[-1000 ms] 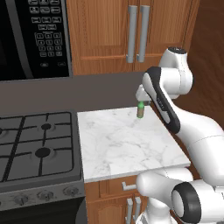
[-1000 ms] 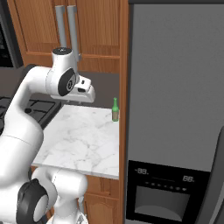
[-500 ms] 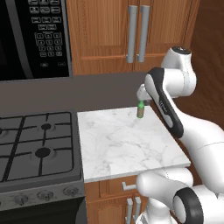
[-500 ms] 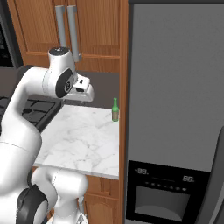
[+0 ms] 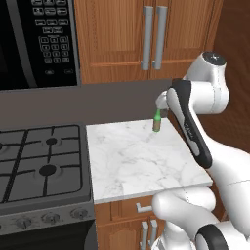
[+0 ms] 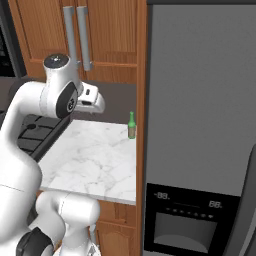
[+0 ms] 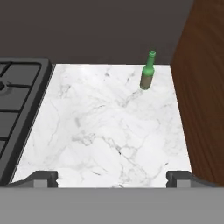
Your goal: Pick the bar soap and sponge from the cabinet and place them on the counter.
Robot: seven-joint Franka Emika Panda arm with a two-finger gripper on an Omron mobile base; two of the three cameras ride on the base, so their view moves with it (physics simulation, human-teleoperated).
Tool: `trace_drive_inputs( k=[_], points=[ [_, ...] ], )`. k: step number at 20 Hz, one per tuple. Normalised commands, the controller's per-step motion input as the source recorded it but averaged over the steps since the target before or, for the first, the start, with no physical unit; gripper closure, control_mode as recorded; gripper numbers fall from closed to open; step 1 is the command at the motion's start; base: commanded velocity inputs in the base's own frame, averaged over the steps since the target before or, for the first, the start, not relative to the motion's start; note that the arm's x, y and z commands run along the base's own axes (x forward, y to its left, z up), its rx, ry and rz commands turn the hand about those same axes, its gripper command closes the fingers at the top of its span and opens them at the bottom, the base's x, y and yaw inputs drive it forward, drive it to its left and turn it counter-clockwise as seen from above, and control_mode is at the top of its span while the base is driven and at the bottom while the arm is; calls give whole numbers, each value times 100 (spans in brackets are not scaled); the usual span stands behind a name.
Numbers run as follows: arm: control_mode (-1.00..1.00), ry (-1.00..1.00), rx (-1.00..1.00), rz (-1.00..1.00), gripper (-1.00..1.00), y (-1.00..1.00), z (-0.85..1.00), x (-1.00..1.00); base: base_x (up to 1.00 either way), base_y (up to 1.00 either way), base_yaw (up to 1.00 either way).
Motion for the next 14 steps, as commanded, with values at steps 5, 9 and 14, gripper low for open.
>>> trace_drive_inputs(
  k=[5, 9, 14],
  points=[
    [-100, -17, 0, 0, -100, 0, 12, -8, 0, 0, 0],
    [-100, -13, 0, 0, -100, 0, 12, -5, 0, 0, 0],
    [-100, -11, 0, 0, -100, 0, 8, 0, 0, 0, 0]
  ],
)
